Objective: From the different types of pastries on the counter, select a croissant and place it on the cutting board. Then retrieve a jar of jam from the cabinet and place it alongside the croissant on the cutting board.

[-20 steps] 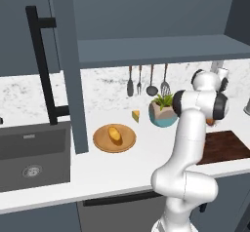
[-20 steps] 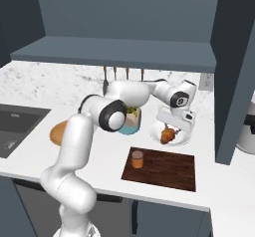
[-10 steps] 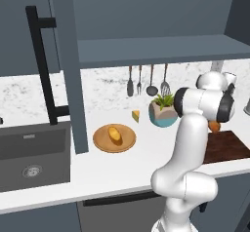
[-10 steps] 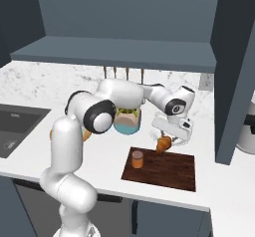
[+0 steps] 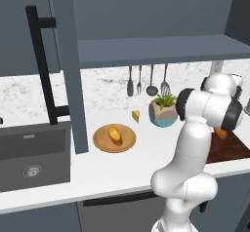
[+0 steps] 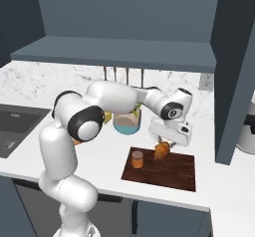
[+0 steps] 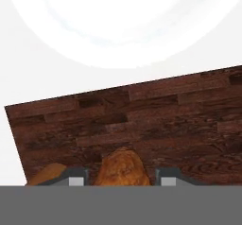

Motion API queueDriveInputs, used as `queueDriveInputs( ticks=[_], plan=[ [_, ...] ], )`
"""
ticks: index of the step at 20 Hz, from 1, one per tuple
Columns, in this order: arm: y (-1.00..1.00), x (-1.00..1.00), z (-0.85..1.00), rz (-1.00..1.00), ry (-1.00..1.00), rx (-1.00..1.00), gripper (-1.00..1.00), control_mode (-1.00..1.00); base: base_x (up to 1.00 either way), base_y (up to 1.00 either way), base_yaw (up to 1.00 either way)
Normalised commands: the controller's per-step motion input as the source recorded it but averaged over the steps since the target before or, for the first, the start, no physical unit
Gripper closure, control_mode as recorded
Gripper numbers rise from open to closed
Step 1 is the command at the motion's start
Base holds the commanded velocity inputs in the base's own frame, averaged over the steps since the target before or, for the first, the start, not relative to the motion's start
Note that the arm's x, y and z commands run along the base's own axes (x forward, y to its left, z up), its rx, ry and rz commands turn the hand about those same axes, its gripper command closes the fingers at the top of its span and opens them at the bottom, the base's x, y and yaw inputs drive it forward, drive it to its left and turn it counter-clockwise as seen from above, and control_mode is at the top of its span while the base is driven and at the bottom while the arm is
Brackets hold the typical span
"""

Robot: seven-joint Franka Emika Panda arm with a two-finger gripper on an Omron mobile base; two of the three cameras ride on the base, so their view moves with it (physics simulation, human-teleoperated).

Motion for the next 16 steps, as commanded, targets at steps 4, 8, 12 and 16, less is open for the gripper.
queueDriveInputs(
  ticks=[4, 8, 12, 16],
  plan=[
    [0.0, -0.49, 0.01, 0.06, 0.0, 0.0, 1.0, -1.0, 0.0, 0.0, 0.0],
    [0.01, -0.28, 0.0, 0.07, 0.0, 0.0, 1.0, -1.0, 0.0, 0.0, 0.0],
    [0.03, -0.04, -0.03, 0.07, 0.0, 0.0, 1.0, -1.0, 0.0, 0.0, 0.0],
    [0.02, -0.03, -0.1, 0.07, -0.03, 0.0, 1.0, -1.0, 0.0, 0.0, 0.0]
  ],
)
